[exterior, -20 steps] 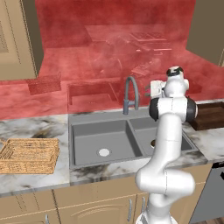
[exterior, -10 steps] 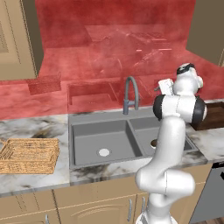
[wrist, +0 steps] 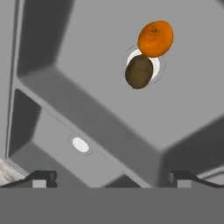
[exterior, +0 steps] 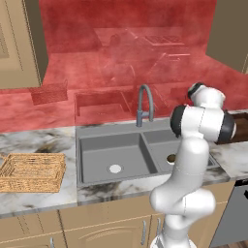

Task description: Pick up all produce items and place them in the sink. Turn on the sink faucet to wash them. Then turn the sink off and put them in the tray.

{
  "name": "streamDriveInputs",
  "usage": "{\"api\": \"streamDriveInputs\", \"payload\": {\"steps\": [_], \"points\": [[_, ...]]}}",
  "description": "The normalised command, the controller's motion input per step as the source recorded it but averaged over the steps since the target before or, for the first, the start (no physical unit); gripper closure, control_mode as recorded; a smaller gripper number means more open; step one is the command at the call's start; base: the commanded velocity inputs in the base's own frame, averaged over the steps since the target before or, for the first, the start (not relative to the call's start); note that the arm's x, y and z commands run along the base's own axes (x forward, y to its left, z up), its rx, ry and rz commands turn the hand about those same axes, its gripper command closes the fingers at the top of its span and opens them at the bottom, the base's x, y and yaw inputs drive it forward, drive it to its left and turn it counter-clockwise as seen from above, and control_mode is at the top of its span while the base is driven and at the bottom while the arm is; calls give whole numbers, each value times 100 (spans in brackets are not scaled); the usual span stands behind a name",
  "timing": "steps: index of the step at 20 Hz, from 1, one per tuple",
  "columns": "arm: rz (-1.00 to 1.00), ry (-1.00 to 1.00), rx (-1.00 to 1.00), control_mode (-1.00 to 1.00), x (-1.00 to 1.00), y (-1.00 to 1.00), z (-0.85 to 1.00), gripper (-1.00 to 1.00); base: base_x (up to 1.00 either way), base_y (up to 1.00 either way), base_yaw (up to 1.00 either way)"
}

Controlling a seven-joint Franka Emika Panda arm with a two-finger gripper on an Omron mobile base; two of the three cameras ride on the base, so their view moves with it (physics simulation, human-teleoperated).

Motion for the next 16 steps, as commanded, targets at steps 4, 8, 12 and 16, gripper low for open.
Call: {"api": "streamDriveInputs", "payload": {"steps": [4,8,12,16], "points": [[25,4,-30,-100,-16,5,-74,-100,0,0,0],[6,4,-16,-100,17,8,-22,-100,0,0,0],[10,0,-21,-100,13,0,-34,-100,0,0,0],[10,0,-17,-100,0,0,-66,-100,0,0,0]]}}
